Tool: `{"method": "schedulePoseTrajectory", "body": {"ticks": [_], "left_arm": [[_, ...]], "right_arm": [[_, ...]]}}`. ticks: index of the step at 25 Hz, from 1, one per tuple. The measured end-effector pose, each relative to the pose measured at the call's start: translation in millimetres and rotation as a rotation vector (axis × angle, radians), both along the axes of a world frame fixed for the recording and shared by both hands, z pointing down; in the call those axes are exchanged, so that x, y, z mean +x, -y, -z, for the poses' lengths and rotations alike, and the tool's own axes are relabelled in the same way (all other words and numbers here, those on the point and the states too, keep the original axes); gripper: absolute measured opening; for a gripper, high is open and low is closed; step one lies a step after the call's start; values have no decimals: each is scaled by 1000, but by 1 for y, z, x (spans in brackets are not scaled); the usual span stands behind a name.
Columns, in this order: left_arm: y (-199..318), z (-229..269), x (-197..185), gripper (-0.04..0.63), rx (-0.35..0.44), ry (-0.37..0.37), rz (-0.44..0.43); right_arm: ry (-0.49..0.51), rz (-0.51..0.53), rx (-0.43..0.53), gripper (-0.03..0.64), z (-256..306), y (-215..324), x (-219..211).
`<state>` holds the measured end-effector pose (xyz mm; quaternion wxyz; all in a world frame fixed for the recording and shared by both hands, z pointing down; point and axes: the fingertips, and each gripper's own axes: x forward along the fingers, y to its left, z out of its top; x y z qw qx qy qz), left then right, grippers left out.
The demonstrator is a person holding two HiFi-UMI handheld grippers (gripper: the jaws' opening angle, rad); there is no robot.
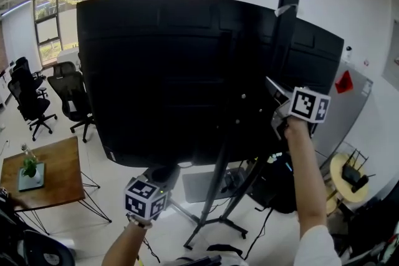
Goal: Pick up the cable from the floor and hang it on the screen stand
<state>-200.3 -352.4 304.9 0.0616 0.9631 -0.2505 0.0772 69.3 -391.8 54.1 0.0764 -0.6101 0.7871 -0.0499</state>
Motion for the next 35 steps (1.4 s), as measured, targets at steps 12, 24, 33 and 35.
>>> {"method": "schedulePoseTrajectory", "body": {"ticks": [12,24,33,35], "left_arm": [[-37,-51,17,25,-32,-111,-46],[-100,-116,50,89,-180,-203,71],[-153,-188,90,0,-292,-228,338],[-170,-206,109,0,-318,-191,397]], "right_arm": [[-95,18,-49,51,-107,-13,-31],[-204,39,27,250,-178,-108,-8],[115,258,-248,3,-363,-171,22],[162,296,-356,3,-415,-188,34]]}}
